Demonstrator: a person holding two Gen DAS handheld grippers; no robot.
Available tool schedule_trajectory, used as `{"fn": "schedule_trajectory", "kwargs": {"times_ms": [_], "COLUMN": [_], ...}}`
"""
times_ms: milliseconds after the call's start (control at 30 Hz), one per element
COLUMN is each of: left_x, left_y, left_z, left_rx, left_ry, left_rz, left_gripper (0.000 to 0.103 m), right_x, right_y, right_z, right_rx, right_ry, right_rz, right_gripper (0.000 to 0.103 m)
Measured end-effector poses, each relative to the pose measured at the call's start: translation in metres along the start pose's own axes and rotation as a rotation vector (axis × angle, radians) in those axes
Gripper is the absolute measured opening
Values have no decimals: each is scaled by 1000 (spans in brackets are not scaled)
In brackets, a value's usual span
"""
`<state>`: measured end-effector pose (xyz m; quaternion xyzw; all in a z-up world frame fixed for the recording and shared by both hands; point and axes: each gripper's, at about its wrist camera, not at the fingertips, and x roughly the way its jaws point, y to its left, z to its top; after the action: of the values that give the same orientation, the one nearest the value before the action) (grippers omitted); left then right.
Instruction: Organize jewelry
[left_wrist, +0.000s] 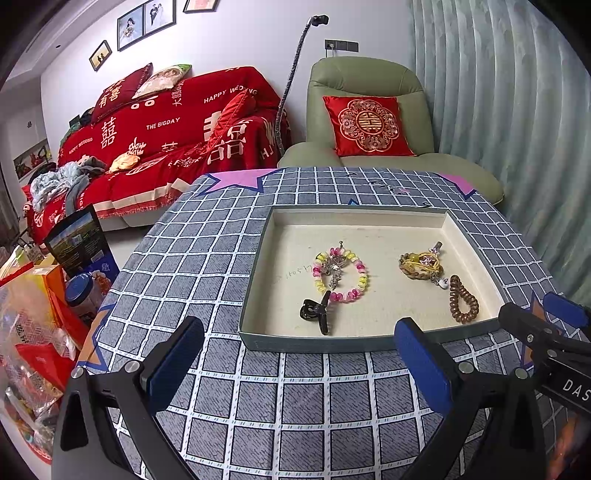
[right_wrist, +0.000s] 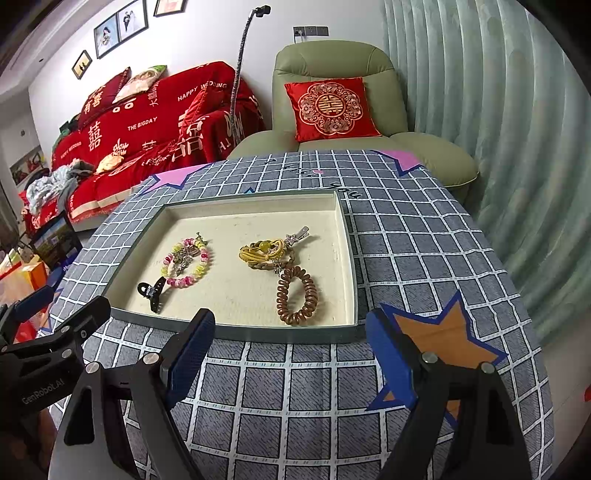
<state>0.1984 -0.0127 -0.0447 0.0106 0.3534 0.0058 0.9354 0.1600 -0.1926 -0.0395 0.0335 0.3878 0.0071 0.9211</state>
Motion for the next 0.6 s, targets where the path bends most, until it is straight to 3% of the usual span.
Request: {"fn": "schedule_trajectory", "kwargs": {"times_ms": [600], "left_x": [0], "left_y": [-1], "left_z": [1], "left_rx": [4], "left_ry": [4], "left_rz": [4], "left_gripper": [103], "right_x": [-1], "right_y": [-1], "right_z": [1], "right_rx": [-1], "right_ry": [0], "right_rz": [0], "right_gripper": [86]}}
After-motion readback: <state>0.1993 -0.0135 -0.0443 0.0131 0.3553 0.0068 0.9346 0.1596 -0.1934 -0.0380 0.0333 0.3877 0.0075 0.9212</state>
